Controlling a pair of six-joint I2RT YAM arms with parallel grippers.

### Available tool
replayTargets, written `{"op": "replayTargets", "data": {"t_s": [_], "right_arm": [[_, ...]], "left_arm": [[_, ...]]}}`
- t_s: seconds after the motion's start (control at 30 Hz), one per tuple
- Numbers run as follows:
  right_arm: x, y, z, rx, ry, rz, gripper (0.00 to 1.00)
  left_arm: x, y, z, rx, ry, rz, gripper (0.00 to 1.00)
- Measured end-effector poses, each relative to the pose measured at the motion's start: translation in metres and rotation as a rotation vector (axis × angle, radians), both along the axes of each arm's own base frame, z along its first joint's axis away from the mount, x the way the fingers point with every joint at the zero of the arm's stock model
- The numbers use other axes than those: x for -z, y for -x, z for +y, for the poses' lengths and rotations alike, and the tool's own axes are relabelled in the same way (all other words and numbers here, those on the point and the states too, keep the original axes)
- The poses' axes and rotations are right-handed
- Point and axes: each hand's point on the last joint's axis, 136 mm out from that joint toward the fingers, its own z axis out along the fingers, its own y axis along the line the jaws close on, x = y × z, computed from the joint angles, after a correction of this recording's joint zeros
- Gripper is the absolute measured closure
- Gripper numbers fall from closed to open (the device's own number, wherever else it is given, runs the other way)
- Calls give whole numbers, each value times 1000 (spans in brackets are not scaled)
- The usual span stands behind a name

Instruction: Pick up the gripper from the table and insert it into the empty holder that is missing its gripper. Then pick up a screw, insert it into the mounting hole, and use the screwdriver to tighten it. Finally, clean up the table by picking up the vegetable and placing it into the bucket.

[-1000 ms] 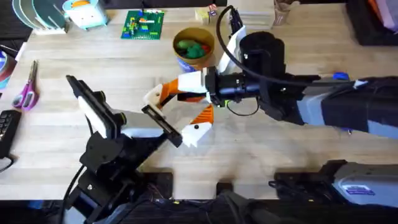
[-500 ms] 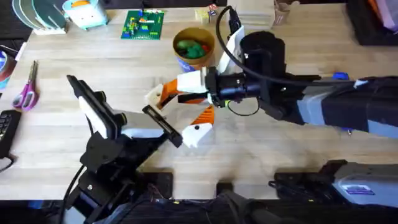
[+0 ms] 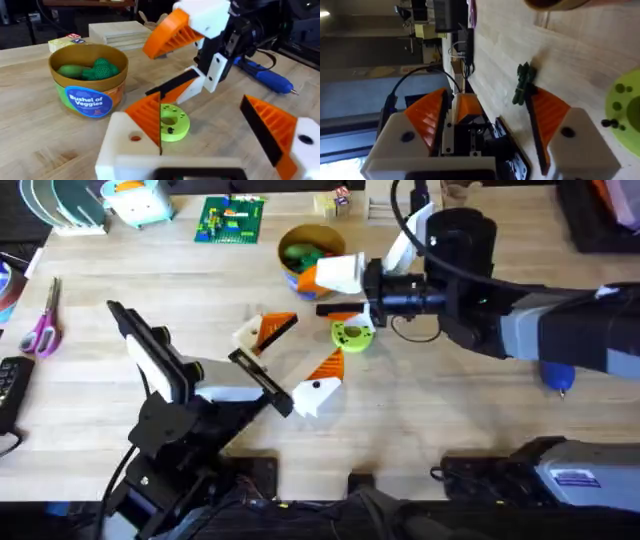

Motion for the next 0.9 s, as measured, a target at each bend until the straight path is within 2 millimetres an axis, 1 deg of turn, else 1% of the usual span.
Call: {"op": "replayTargets", "data": {"t_s": [0.03,0.07,0.2,0.3,0.4,0.57,0.77,0.83,0.9], "right_arm": [[0,-7,-7,20,3,-12,137],[0,-14,-14,41,6,-27,120],[0,-35,-37,92,32,-110,108],[2,-44,-49,98,69,-209,105],[5,-48,-57,92,115,-286,103],[17,-40,-76,92,269,-348,103],[36,-13,-102,35,520,-395,100],[42,-2,-106,-8,611,-419,99],[45,7,-103,-64,684,-473,98]], "left_arm": [[0,0,0,0,0,0,8],[0,0,0,0,0,0,8],[0,0,0,0,0,0,9],[0,0,0,0,0,0,8],[0,0,0,0,0,0,9],[0,0,0,0,0,0,8],[0,0,0,0,0,0,8],[0,0,0,0,0,0,8],[0,0,0,0,0,0,8]]}}
